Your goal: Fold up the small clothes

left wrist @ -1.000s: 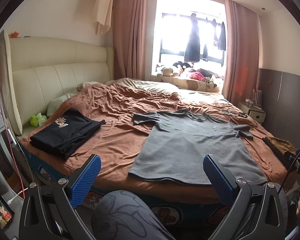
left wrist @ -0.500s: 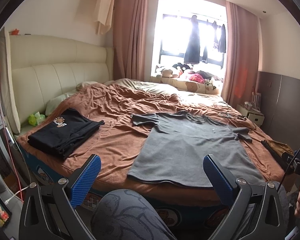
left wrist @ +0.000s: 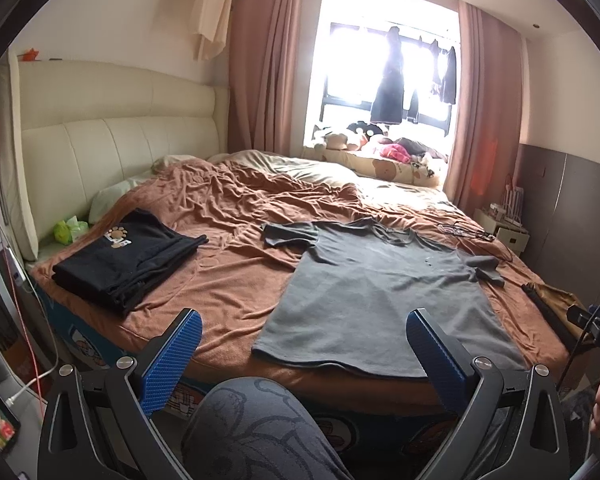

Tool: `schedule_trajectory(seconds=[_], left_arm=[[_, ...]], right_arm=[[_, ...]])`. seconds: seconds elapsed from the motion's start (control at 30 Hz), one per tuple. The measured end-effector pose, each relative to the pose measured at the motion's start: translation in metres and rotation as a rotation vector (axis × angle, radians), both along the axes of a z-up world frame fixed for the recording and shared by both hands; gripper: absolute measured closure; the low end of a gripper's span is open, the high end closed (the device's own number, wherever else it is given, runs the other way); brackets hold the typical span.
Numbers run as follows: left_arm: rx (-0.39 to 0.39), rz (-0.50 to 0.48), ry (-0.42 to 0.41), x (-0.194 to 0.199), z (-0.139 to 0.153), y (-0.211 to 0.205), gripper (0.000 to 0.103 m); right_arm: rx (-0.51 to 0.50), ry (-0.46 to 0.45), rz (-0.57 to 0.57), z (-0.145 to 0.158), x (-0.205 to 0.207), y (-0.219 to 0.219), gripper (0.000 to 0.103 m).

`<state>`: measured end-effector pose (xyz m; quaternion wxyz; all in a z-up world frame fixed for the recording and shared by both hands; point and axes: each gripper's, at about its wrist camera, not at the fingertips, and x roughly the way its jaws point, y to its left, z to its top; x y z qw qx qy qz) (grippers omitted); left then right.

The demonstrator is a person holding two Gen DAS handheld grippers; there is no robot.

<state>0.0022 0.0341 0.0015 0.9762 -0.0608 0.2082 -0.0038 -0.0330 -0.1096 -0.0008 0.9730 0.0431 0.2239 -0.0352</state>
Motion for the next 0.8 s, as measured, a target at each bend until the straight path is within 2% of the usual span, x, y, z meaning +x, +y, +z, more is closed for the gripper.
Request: schedule_trajectory(seconds=[0.07,0.13,0.37,0.8], left_arm=[[-0.021,-0.008,-0.021,0.003,0.003,0.0,0.0],[-0.03,-0.006,-0.003,0.01,0.004,-0.001,0.0],[0.02,0.006,0.036,0.027,0.009,-0.002,0.0],[0.018,0.035,0.099,0.094,0.006,0.019,0.0]], right_arm=[[-0.002,-0.007,0.011,0.001,0.002,-0.001,0.0],[-0.016,-0.019,0.024,0.002,0.002,-0.001,0.0],[0.013,-0.036,0.053,0.0,0.01,-0.006,0.0],[-0.008,-0.004,0.061,0.005,0.069,-0.003,0.0]])
